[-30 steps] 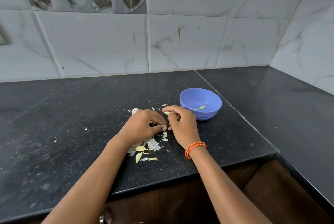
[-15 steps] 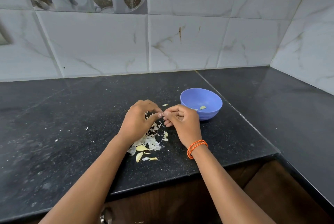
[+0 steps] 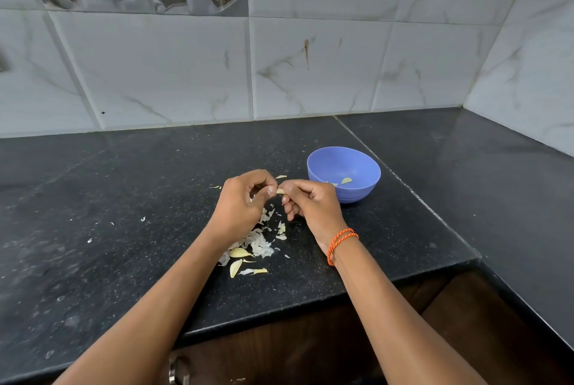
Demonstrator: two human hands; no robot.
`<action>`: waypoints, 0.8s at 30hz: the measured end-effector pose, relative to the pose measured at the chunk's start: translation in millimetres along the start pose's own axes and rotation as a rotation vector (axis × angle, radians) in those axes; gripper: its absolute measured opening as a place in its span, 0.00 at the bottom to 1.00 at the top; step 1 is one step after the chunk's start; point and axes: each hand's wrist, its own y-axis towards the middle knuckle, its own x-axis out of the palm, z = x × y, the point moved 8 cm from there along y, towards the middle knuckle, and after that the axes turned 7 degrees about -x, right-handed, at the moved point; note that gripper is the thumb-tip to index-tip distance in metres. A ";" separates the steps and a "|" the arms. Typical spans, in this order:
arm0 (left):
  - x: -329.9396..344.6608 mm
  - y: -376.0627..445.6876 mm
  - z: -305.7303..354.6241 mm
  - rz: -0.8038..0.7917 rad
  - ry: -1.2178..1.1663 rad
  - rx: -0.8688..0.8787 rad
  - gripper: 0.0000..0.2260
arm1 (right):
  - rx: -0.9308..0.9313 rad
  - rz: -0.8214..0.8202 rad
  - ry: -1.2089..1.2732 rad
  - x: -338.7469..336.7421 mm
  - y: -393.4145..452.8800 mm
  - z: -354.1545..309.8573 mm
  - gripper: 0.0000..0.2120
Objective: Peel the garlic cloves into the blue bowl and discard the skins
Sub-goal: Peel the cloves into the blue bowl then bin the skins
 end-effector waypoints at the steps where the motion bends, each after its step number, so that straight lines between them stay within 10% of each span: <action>1: 0.9 -0.2 0.7 0.003 -0.005 -0.008 0.12 | 0.014 -0.004 0.024 0.0 0.8 2.2 0.09; 24: -16.6 5.6 -17.9 0.163 0.095 -0.118 0.09 | -0.095 -0.049 -0.156 9.7 -12.7 -15.4 0.12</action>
